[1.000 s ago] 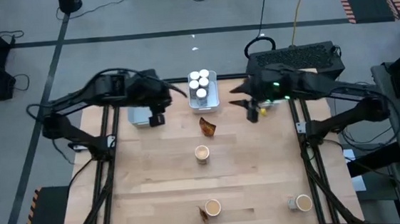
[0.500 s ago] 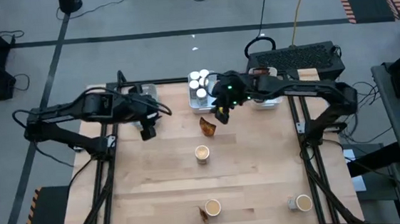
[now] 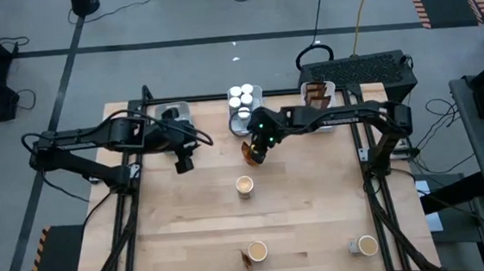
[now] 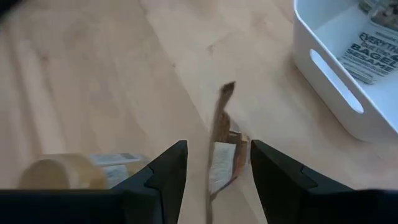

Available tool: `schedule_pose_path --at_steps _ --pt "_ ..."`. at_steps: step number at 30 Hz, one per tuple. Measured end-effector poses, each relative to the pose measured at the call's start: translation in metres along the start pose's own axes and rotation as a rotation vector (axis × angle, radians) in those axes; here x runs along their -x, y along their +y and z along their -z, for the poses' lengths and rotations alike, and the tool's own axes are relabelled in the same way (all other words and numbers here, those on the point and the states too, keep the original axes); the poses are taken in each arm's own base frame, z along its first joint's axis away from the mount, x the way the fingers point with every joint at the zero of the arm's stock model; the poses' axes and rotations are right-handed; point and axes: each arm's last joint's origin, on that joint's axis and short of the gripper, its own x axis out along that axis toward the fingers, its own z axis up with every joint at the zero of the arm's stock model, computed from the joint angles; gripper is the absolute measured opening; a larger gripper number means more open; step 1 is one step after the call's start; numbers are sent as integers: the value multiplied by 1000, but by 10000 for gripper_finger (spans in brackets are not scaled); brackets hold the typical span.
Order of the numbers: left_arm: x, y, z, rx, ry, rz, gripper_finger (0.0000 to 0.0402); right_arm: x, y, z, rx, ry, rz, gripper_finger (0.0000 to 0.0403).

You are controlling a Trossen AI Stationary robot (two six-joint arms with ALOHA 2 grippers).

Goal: Sort spices by type
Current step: Put the orange seasoning bag into the right white bin

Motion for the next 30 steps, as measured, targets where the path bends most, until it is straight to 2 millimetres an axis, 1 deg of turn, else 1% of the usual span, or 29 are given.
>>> schedule_pose_path --at_steps 6,10,12,14,17,21,22,25,27,30 --pt "0 0 -2 -22 -21 0 183 -21 -3 4 2 18 63 160" --pt "0 0 -2 -23 -20 0 183 -29 -5 6 1 26 69 158" --pt "0 0 -2 -23 -20 0 183 -32 -5 7 2 37 68 149" --pt "0 0 -2 -24 -20 0 183 -34 -4 8 13 46 67 132" --pt "0 0 -2 -36 -21 0 183 -34 -2 8 44 38 57 95" --pt "0 0 -4 -38 -42 0 183 -34 -1 9 84 55 33 23" --pt "0 0 -4 -42 -45 -1 183 -34 0 9 94 60 18 12" --pt "0 0 -4 -54 -44 -1 183 -33 1 10 109 77 -24 6" --pt "0 0 -4 -59 -45 -1 183 -29 2 10 121 86 -41 2" --pt "0 0 -5 -58 -51 -2 183 -13 5 9 169 83 -54 1"
